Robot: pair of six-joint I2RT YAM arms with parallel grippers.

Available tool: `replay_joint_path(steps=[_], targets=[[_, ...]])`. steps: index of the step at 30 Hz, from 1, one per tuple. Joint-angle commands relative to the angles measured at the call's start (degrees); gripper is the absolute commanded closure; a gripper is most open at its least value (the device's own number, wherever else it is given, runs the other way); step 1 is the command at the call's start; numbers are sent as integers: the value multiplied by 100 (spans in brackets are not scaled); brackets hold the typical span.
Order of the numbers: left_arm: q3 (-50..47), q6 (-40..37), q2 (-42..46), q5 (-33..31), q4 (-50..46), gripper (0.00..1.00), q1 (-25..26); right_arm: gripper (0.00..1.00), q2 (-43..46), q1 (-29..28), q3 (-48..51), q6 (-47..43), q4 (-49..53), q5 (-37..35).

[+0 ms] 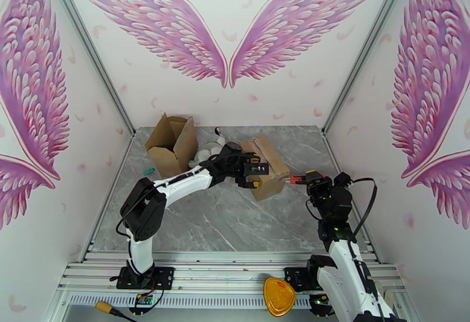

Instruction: Unpack the express box

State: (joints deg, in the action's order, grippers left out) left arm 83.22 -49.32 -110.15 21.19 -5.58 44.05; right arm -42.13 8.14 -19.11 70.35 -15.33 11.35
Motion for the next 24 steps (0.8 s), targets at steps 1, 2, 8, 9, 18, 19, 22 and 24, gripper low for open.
replay_joint_path(steps=[1,2,8,9,18,19,22,24], targets=[[-135,106,145,-48,282,8,60,100,-60,-32,107,229,-534,-235],[-147,119,147,-40,310,8,64,100,-103,-29,110,247,-595,-246],[-179,159,136,-27,359,8,86,100,-413,-28,9,258,-791,-234],[-177,154,139,-24,357,8,91,100,-444,-30,-4,234,-788,-247],[-182,158,117,-17,344,8,95,100,-757,-33,-30,370,-1151,-202],[-176,162,108,-12,343,8,97,100,-780,-34,-26,381,-1156,-182],[-173,185,99,1,361,8,97,100,-843,-34,-43,401,-1121,-175],[-166,183,98,13,367,8,96,100,-887,-41,-39,426,-1162,-192]])
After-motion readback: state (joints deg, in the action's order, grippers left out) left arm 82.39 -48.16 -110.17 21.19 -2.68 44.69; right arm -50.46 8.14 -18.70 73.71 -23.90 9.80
